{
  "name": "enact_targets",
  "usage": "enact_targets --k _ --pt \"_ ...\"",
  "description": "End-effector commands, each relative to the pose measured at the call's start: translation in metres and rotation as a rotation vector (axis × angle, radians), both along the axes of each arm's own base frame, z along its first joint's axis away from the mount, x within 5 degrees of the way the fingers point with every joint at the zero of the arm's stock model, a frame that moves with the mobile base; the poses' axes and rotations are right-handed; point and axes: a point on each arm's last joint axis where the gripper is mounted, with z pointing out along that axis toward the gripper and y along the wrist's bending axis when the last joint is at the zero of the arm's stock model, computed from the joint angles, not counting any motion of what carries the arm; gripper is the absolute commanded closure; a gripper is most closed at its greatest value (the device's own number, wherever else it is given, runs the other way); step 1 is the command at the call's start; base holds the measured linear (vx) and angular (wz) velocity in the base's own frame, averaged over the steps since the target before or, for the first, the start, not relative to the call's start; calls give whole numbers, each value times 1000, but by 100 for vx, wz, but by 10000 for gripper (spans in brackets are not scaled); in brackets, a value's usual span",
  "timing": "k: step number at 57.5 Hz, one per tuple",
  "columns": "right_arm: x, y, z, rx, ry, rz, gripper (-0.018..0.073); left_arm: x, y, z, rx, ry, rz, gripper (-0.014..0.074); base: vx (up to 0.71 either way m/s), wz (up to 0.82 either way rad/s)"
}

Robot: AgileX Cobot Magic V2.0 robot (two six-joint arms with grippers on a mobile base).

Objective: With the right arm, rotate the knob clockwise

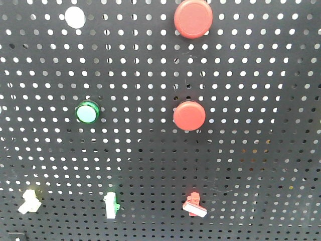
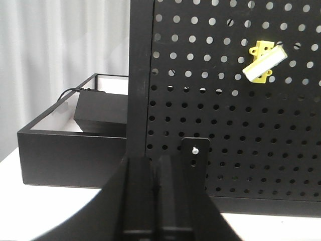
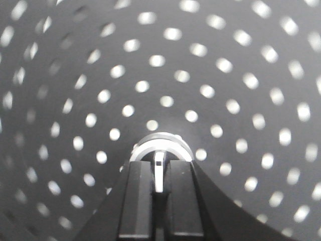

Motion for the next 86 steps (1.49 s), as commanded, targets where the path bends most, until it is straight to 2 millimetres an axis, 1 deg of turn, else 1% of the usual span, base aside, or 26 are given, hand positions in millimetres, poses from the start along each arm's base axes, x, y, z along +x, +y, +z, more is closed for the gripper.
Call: enact_targets --k 1,6,10,13,14,21,28,35,40,46,56,64,75,86 --pt "9 0 7 203 -20 24 571 0 1 3 -20 -65 11 603 0 0" --pt "8 1 7 400 8 62 569 0 1 3 -20 -65 11 603 0 0" --pt "8 2 7 603 42 102 568 0 1 3 -20 -65 11 603 0 0" --pt "8 2 8 784 72 140 568 0 1 3 -20 -65 11 603 0 0" --pt "10 3 7 868 90 154 568 0 1 3 -20 -65 11 603 0 0" --pt "11 4 9 1167 138 218 568 0 1 3 -20 -65 11 603 0 0" --pt "10 4 11 1347 148 266 568 0 1 3 -20 -65 11 603 0 0" --pt "9 4 14 1458 149 312 568 0 1 3 -20 -65 11 603 0 0" --pt "9 4 16 1517 147 340 568 0 1 3 -20 -65 11 603 0 -1" --pt "8 3 17 1533 131 351 568 0 1 3 -20 -65 11 603 0 -1" --pt "9 4 17 1481 130 335 561 0 1 3 -20 -65 11 603 0 -1" --pt "9 4 16 1437 129 326 525 0 1 3 -20 -65 11 603 0 0" --pt "9 6 14 1431 158 321 391 0 1 3 -20 -65 11 603 0 0" --pt "4 6 15 1420 153 327 192 0 1 3 -20 -65 11 603 0 0"
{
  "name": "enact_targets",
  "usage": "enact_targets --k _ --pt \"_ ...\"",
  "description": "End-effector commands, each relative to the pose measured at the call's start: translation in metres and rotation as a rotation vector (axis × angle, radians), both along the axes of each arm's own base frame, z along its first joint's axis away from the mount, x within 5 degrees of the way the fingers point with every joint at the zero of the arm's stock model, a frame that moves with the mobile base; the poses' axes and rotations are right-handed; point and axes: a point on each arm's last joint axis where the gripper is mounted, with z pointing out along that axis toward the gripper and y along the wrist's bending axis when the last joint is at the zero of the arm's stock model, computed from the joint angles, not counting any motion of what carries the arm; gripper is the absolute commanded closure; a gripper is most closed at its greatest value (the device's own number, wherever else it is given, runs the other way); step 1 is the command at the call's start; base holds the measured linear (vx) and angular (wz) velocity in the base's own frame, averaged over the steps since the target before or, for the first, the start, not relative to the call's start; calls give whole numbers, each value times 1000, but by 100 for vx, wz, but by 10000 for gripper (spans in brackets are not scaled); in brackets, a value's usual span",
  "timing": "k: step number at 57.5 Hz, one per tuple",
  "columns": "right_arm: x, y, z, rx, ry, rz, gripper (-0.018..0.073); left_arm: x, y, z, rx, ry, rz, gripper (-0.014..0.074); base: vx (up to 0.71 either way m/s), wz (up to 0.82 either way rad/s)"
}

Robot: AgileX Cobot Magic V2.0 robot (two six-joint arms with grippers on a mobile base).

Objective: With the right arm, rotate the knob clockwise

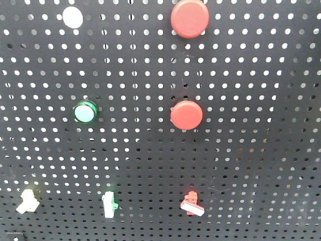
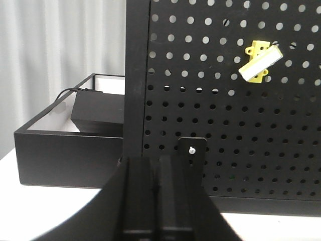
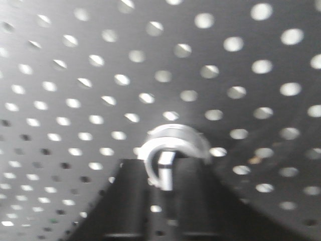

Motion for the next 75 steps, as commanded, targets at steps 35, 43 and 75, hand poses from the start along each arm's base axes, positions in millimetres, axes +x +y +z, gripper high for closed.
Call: enact_targets --k 35,43,75 --pt "-97 -10 15 -340 -104 -138 286 0 1 3 -20 -65 11 603 0 0" --pt "-119 -18 6 -511 -45 -223 489 0 1 3 -20 -65 11 603 0 0" --pt "-122 -25 -122 -1023 -94 -358 570 0 1 3 -20 -65 11 603 0 0"
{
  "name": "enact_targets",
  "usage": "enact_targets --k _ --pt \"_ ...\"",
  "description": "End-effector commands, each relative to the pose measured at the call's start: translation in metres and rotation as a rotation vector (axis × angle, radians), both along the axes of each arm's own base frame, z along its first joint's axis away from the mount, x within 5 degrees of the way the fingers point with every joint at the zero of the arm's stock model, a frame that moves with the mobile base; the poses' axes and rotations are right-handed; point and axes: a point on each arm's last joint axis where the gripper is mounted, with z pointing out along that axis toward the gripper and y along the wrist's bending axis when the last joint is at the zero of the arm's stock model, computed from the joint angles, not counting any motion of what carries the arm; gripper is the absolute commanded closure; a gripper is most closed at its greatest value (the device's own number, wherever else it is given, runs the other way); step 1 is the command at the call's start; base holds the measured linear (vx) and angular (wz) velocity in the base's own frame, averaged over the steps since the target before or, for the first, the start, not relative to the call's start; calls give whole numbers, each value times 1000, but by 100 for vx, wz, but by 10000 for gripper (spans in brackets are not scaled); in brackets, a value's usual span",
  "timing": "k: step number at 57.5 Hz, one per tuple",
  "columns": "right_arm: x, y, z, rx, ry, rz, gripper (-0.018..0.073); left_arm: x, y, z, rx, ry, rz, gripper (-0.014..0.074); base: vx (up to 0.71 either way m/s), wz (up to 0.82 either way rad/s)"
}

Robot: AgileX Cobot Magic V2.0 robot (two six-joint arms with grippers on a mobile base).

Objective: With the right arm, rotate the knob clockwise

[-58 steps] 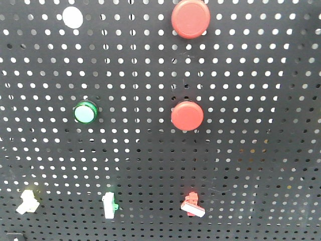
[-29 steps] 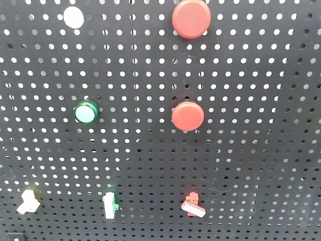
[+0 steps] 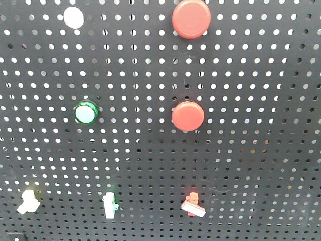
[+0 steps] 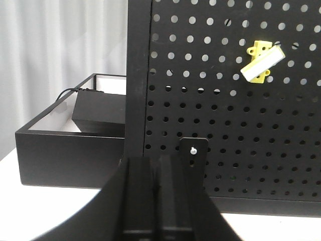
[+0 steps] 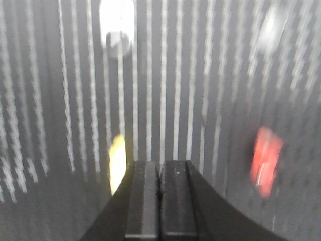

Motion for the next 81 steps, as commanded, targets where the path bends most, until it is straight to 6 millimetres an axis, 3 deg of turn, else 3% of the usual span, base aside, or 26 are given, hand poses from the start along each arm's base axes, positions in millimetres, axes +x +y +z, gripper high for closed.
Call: enact_targets --k 1,14,32,39,48,52,64,81 --pt "14 1 -7 -42 -83 0 569 0 1 3 -20 -65 11 603 0 0" --pt "38 2 -65 -45 101 5 568 0 1 3 -20 -65 11 603 0 0" --pt "51 3 -123 -64 265 8 568 0 1 3 -20 -65 11 603 0 0" --pt "54 6 -138 9 134 34 568 0 1 3 -20 -65 11 603 0 0" --pt "41 6 -175 79 -101 56 568 0 1 3 -20 -65 11 603 0 0" --pt "37 6 -193 86 -111 49 568 0 1 3 -20 -65 11 603 0 0" --pt "32 0 -210 82 39 -46 568 0 1 3 -20 -65 11 603 0 0" --pt "32 0 -211 49 56 -53 568 0 1 3 -20 -65 11 603 0 0"
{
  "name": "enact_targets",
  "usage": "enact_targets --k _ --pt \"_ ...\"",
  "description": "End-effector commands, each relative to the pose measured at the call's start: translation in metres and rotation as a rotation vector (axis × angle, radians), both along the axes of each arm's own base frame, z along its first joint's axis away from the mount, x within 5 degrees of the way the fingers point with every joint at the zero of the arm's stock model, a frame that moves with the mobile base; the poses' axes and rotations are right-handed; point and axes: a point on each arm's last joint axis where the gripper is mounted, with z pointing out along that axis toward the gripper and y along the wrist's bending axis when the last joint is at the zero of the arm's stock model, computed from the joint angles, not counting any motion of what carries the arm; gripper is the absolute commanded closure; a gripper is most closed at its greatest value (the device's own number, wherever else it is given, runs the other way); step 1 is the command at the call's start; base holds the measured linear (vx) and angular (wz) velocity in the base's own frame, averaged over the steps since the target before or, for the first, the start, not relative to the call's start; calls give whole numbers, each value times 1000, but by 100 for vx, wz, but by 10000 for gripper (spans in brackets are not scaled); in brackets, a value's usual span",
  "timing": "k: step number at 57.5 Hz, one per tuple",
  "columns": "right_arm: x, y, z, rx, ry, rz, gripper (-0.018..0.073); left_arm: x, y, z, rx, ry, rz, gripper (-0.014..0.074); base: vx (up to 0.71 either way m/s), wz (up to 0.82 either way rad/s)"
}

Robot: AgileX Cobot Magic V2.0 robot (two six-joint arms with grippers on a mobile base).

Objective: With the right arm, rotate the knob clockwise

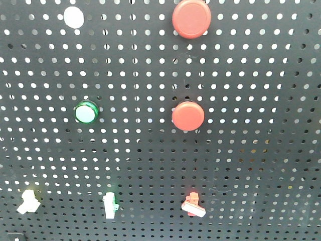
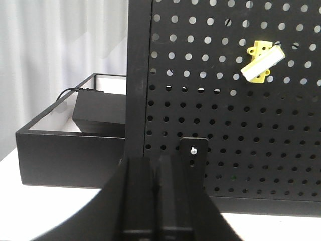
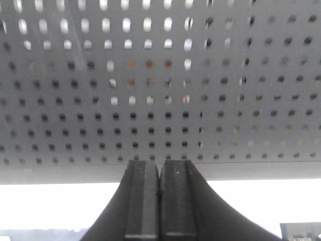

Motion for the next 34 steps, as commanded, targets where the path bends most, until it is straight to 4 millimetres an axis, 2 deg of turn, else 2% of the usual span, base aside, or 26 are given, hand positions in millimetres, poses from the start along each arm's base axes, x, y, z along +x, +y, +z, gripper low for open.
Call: enact_targets --k 1,34 --pt "0 0 6 -21 -82 -4 568 0 1 3 -20 -65 11 603 0 0" --pt "0 0 6 -20 -82 -4 568 0 1 3 -20 -65 11 603 0 0"
